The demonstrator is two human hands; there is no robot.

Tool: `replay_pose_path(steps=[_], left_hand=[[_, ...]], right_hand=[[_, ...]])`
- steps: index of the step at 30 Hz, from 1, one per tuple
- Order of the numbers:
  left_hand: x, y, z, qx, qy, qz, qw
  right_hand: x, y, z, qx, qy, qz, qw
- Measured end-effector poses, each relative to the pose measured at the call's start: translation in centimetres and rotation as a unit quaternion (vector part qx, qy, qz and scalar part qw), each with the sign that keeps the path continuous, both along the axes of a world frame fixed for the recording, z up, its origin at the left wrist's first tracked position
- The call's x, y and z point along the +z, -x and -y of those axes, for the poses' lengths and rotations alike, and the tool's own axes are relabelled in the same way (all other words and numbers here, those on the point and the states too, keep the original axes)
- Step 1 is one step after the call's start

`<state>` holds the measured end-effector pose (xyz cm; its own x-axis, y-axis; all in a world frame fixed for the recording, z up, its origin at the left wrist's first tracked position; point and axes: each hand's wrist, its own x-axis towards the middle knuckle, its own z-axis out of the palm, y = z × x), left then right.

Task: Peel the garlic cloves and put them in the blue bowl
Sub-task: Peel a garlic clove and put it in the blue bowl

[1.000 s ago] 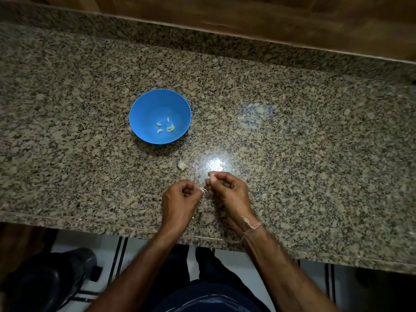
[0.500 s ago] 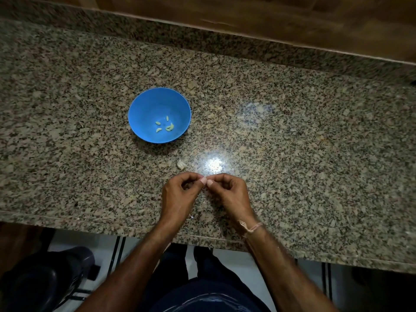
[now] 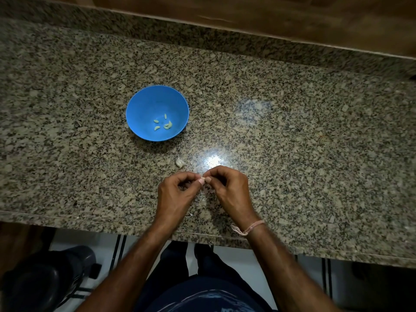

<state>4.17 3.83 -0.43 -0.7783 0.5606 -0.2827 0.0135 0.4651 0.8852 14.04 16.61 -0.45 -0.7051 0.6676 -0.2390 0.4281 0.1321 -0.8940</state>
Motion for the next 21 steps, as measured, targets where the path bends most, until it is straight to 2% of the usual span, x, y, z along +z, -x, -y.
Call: replay_pose_path(steps=[7,10,12,16,21], left_hand=[[0.61,0.32,0.28,-0.042,0.017,-0.048,0.998],[0.75,0.45,0.36,-0.076,0.034,-0.086,0.993],[0.79,0.56,0.36,-0.085,0.040,-0.096,0.991],[0.69,0.54,0.34,-0.092,0.039,-0.091,0.991],[0.36,-0.06,0.31,-0.088,0.036,-0.084,0.992]], right_hand=[[0.54,-0.06,-0.56,0.086,-0.138,0.044,0.986],[0.80,-0.13,-0.53,0.105,-0.162,0.058,0.979],[0.70,-0.29,-0.42,0.093,-0.138,0.054,0.984],[0.47,-0.68,-0.05,0.032,-0.018,0.034,0.999],[0.26,-0.91,-0.02,-0.008,0.112,0.002,0.994]])
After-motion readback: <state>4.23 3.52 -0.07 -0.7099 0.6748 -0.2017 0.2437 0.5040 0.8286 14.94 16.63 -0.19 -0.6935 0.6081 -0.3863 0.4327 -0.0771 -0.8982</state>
